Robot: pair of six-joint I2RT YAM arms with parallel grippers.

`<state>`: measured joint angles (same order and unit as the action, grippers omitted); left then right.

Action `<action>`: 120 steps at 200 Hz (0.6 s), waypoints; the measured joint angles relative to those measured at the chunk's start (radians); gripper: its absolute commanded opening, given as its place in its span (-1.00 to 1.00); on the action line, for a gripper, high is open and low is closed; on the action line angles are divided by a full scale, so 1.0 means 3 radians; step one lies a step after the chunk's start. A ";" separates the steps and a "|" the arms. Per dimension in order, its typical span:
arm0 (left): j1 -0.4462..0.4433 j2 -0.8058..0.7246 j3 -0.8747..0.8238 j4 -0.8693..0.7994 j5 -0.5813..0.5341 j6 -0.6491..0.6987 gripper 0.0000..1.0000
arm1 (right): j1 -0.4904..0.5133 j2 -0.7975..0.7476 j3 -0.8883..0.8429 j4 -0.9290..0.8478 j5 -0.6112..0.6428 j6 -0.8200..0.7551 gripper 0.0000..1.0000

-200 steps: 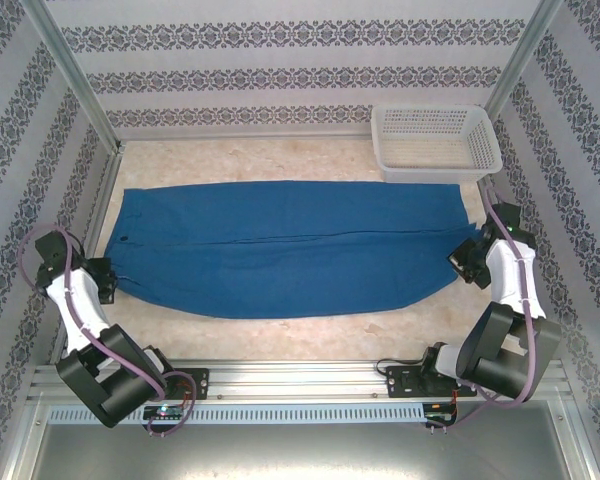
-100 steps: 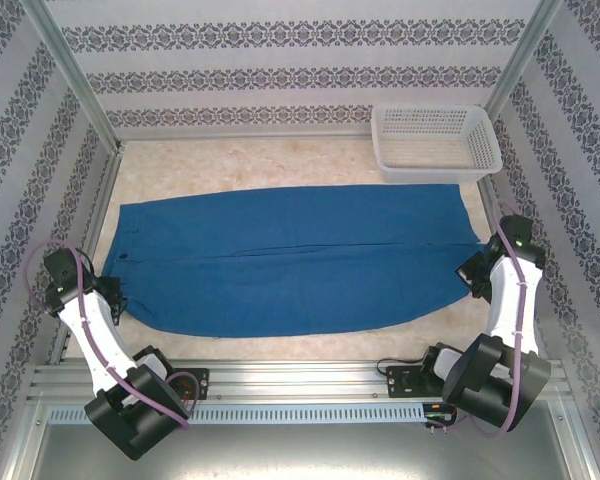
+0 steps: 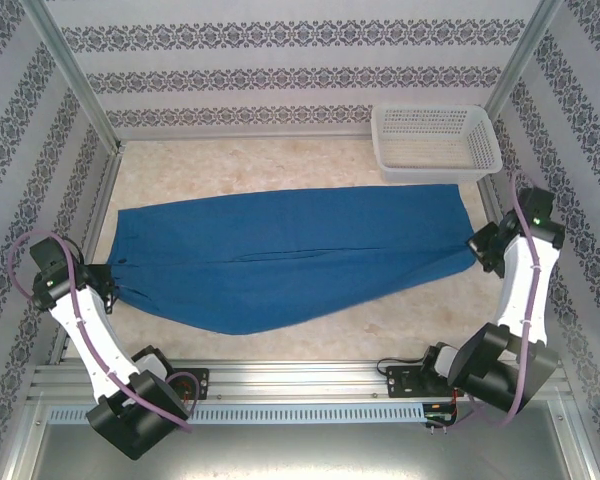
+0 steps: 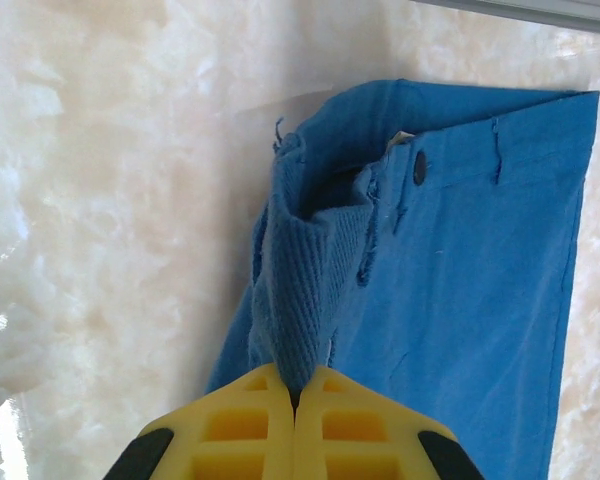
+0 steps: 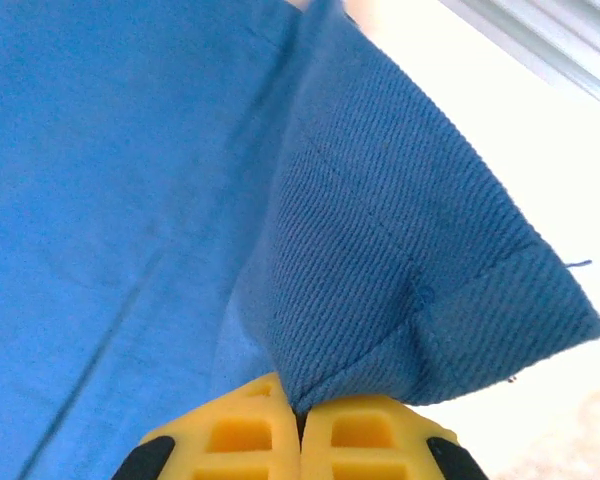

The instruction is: Roll up the long pants

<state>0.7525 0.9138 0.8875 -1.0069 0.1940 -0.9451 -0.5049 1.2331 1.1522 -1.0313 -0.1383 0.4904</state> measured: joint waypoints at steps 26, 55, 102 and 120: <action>0.0000 0.0187 0.0144 0.0064 0.0024 -0.0086 -1.00 | 0.0041 0.0315 0.0394 -0.0003 -0.0113 -0.0003 -1.00; 0.0000 0.0423 0.0314 0.0229 0.0060 -0.0198 -1.00 | 0.0041 0.0730 0.0685 0.0047 -0.0207 -0.0003 -1.00; -0.0011 0.0974 0.0579 0.0456 0.0219 -0.0362 -1.00 | 0.0084 0.1392 0.1142 0.0061 -0.0345 -0.0017 -1.00; -0.0032 0.1190 0.0689 0.0532 0.0292 -0.0385 -1.00 | 0.0128 0.1598 0.1319 0.0061 -0.0393 -0.0019 -1.00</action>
<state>0.7429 1.2709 1.0943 -0.8474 0.2817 -1.0607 -0.4664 1.7126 1.5478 -1.0130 -0.2562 0.4847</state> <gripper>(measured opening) 0.046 0.066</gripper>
